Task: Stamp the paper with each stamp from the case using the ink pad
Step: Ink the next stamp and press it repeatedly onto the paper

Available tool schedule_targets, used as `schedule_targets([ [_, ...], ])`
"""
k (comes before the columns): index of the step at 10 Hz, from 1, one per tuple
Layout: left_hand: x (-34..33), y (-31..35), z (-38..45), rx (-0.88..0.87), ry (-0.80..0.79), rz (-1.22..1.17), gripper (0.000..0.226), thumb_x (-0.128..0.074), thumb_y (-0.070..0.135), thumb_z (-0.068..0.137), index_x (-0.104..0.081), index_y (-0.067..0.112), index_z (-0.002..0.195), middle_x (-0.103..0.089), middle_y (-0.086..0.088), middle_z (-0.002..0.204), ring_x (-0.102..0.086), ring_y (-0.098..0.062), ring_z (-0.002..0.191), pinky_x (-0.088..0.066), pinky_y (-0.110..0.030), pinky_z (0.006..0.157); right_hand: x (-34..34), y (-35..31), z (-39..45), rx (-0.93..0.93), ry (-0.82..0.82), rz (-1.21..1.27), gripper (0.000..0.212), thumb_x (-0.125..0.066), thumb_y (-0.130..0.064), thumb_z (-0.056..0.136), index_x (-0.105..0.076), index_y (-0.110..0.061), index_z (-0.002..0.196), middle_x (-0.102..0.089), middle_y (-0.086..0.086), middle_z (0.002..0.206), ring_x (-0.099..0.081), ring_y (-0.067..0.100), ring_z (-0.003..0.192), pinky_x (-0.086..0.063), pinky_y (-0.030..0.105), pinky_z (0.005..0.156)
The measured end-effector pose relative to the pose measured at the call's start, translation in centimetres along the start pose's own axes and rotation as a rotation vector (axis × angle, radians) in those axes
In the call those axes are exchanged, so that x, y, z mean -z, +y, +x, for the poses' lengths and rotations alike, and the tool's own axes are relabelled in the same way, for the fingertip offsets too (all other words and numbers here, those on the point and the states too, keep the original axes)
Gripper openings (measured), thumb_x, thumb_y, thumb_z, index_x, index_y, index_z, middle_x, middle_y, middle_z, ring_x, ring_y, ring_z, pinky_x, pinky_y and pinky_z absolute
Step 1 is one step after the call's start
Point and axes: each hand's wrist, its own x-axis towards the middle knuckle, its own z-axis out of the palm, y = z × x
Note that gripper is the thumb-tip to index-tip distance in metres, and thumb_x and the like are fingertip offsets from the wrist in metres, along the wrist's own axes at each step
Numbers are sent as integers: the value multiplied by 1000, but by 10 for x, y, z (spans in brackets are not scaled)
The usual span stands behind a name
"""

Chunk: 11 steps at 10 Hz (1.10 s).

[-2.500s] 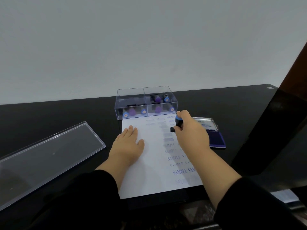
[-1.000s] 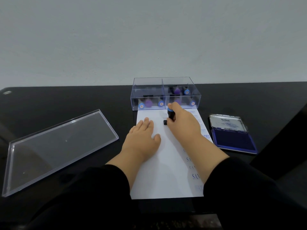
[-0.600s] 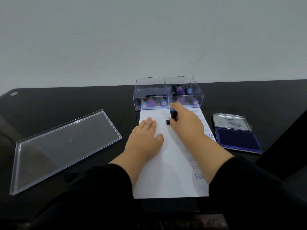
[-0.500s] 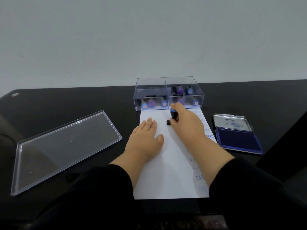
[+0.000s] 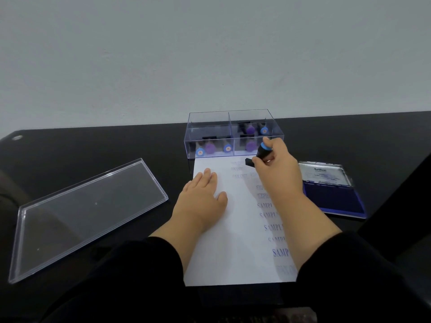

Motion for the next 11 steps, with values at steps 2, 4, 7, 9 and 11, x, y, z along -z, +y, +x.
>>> schedule_targets([
  [2,0,0,-1,1,7,-2,59,-20,40,101,2,19,152,10,4,159,7,-12,146,4,-29,117,-2,2,-1,2,-16,-24,37,-59,-20,91,-46,-27,126,-59,-5,87,-60,16,87,-49,32,71],
  [4,2,1,-2,3,0,-4,59,-20,40,101,2,20,152,10,4,159,8,-12,146,3,-29,117,-5,0,-1,12,-41,-35,36,-59,-19,91,-46,-26,124,-59,-5,86,-60,15,85,-45,27,70],
  [7,2,1,-2,1,6,-1,59,-20,40,101,2,20,152,9,4,159,7,-12,146,3,-29,117,-6,0,-1,8,-40,-42,36,-59,-19,91,-47,-25,125,-60,-4,86,-60,16,85,-47,30,72],
  [9,0,1,-2,2,14,-2,59,-21,40,101,1,19,152,9,3,159,7,-12,146,3,-29,117,-5,1,-1,6,-44,-57,38,-58,-19,92,-46,-26,127,-58,-6,85,-59,15,85,-46,29,71],
  [11,1,0,-2,-2,12,-2,59,-21,40,101,1,19,152,9,3,159,7,-13,146,2,-29,117,2,0,0,24,-26,-49,41,-59,-19,91,-46,-28,129,-51,-14,75,-56,12,81,-42,27,66],
])
